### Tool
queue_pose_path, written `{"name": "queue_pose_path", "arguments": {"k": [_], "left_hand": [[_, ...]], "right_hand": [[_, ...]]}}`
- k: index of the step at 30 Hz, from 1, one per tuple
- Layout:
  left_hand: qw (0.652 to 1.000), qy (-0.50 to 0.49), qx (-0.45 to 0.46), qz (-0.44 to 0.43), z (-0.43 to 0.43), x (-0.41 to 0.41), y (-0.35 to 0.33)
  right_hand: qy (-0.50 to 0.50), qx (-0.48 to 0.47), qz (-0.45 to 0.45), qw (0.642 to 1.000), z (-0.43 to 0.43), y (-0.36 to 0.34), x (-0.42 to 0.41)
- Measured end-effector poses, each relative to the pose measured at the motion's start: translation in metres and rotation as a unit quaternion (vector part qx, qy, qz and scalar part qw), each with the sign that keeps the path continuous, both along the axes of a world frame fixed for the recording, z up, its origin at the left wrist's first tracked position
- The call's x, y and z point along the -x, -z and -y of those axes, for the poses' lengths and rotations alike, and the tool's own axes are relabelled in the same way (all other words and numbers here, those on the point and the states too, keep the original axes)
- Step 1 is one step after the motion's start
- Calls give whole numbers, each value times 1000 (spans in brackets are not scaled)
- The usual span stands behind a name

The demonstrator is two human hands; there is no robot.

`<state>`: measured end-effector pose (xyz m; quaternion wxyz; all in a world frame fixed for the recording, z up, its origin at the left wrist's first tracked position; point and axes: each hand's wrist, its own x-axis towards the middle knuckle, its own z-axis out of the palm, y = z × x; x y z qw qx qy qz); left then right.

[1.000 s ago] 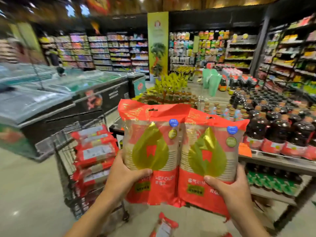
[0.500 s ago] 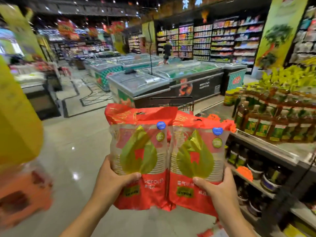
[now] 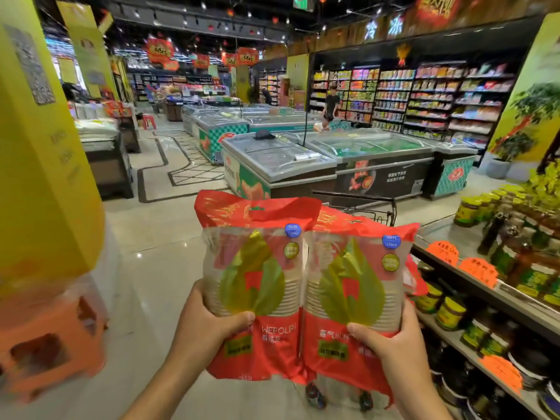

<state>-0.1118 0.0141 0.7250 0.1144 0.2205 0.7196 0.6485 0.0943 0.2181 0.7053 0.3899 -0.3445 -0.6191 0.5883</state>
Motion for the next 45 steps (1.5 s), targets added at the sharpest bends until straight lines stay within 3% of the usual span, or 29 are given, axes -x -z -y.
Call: {"name": "queue_pose_path", "arguments": {"k": [8, 18, 31, 45], "left_hand": [[1000, -9, 0, 20, 14, 101, 3], [999, -30, 17, 37, -29, 213, 16], [999, -22, 49, 12, -178, 400, 1], [986, 157, 18, 54, -367, 535, 36]], "right_hand": [[-9, -30, 13, 999, 11, -6, 101], [-30, -28, -2, 999, -36, 10, 226], [-26, 4, -48, 999, -181, 14, 411], [155, 0, -14, 988, -287, 42, 484]]}}
